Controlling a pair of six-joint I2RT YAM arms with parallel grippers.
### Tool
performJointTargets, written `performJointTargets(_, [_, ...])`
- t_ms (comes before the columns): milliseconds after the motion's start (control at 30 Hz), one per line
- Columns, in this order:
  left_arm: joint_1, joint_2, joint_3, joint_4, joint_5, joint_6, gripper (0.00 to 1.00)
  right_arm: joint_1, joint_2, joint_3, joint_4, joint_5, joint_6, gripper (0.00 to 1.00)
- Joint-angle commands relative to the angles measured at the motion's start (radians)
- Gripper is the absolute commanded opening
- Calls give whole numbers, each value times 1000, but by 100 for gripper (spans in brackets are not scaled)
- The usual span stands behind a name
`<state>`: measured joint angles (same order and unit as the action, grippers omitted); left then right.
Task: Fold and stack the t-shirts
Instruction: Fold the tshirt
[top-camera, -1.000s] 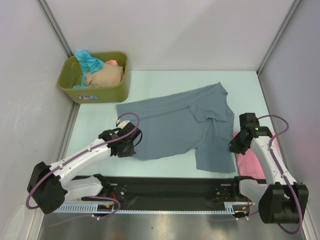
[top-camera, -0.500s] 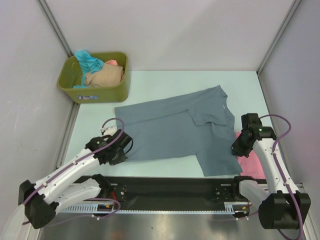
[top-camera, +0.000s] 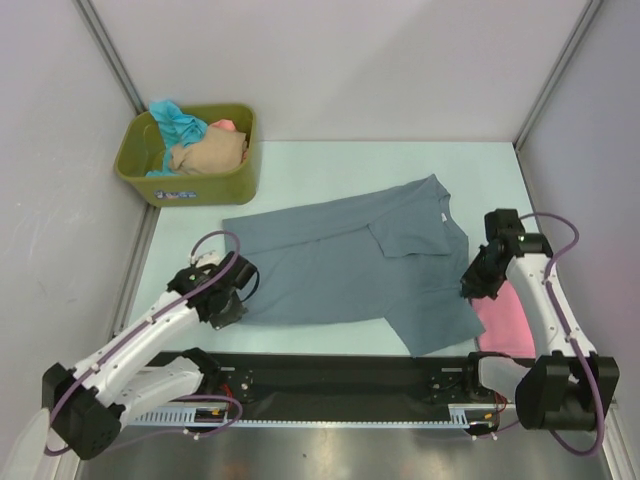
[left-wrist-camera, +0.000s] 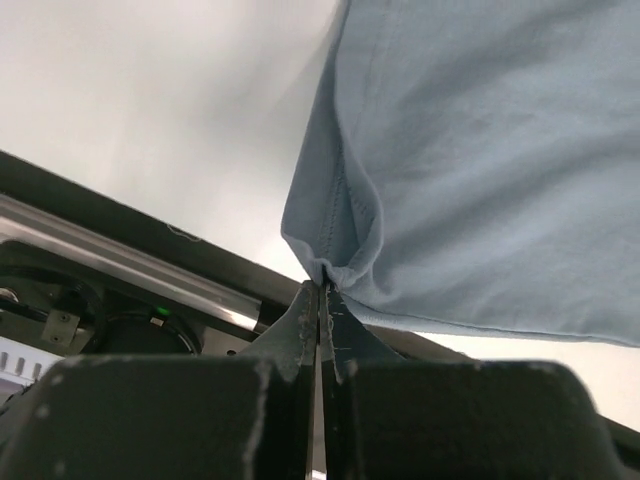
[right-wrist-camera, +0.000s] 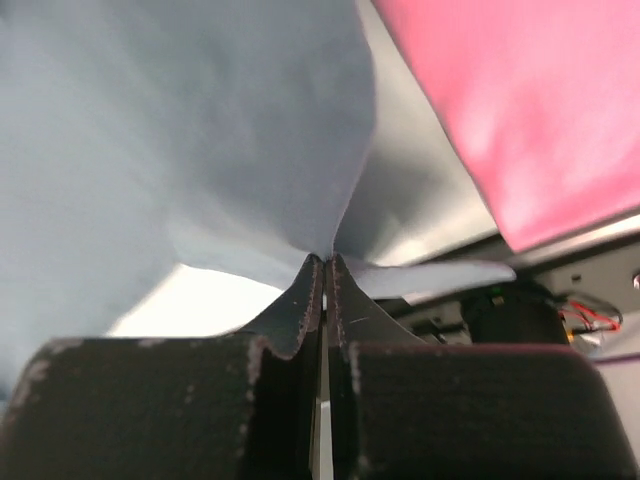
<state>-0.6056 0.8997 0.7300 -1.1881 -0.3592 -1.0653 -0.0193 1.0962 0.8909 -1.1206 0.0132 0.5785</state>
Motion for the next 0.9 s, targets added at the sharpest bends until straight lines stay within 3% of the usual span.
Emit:
performJointTargets(0, [18,73,75,71,-4,74,0,-34,86,156,83,-4,-35,0])
performJointTargets(200, [43,244,126,142,14,152,1,-57,301,367,143,-47,-68,0])
performJointTargets(467, [213,387,184,235,31,281,1,-85,571,649,160,-42,-135,0])
performJointTargets(700, [290,568,311,274,25,364,1,-87,772,793,159,-194,-160,0])
performJointTargets(867, [320,676,396,283,16,393,1,-85,856,864,150,-216,-166,0])
